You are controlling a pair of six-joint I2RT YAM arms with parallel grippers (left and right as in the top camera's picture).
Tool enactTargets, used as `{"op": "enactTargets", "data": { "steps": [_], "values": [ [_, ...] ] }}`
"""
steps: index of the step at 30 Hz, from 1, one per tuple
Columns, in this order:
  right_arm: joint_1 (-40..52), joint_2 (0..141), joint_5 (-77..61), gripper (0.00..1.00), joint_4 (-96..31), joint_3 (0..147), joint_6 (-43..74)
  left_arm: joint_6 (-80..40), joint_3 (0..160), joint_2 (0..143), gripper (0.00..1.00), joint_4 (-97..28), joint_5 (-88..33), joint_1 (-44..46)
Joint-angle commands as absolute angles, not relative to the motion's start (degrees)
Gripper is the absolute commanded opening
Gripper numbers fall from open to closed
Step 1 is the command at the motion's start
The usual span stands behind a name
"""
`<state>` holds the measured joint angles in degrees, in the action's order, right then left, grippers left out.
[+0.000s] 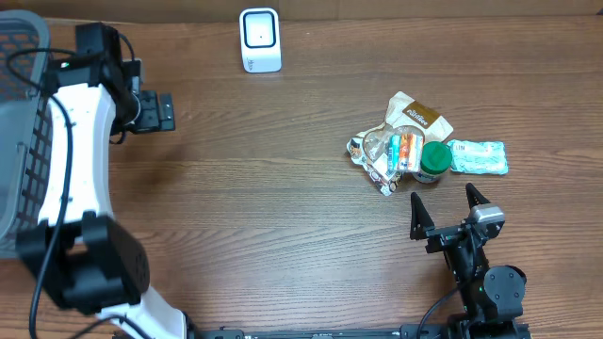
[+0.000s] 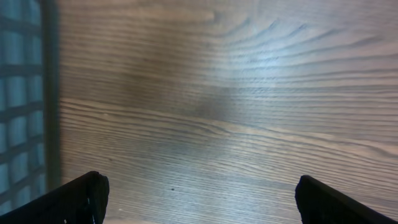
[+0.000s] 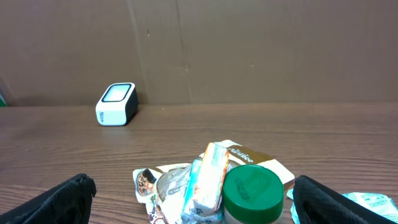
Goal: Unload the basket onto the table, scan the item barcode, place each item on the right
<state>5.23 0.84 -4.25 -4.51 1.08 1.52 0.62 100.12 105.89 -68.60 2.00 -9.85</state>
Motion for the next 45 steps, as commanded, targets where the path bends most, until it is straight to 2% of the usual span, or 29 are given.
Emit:
{"op": "enactTargets", "data": {
  "steps": [1, 8, 12, 24, 31, 39, 45],
  "values": [
    [4.8, 0.16, -4.4, 1.0, -4.38, 0.45, 1.87, 1.28, 101.08, 95.59, 1.0, -68.55, 1.89, -9.8],
    [4.8, 0.16, -4.4, 1.0, -4.38, 0.45, 1.87, 1.3, 98.19, 81.8, 1.0, -68.55, 1.91, -9.54],
    [4.8, 0.16, -4.4, 1.0, -4.38, 0.45, 1.87, 1.32, 91.09, 73.6, 1.0, -67.31, 3.57, -9.3],
    [4.8, 0.16, -4.4, 1.0, -4.38, 0.45, 1.87, 0.86, 47.53, 37.56, 1.0, -26.87, 0.16, -6.02],
    [4.8, 0.16, -4.4, 1.0, -4.38, 0.45, 1.87, 0.84, 28.42, 24.97, 0.99, -8.93, 0.12, -4.38],
    [4.8, 0.16, -4.4, 1.0, -4.38, 0.45, 1.85, -0.23, 11.75, 14.06, 1.0, 3.14, 0.21, -3.73],
    [4.8, 0.16, -4.4, 1.0, -4.38, 0.45, 1.85, -0.23, 4.82, 8.88, 1.0, 6.96, 0.14, -3.73]
  ]
}}
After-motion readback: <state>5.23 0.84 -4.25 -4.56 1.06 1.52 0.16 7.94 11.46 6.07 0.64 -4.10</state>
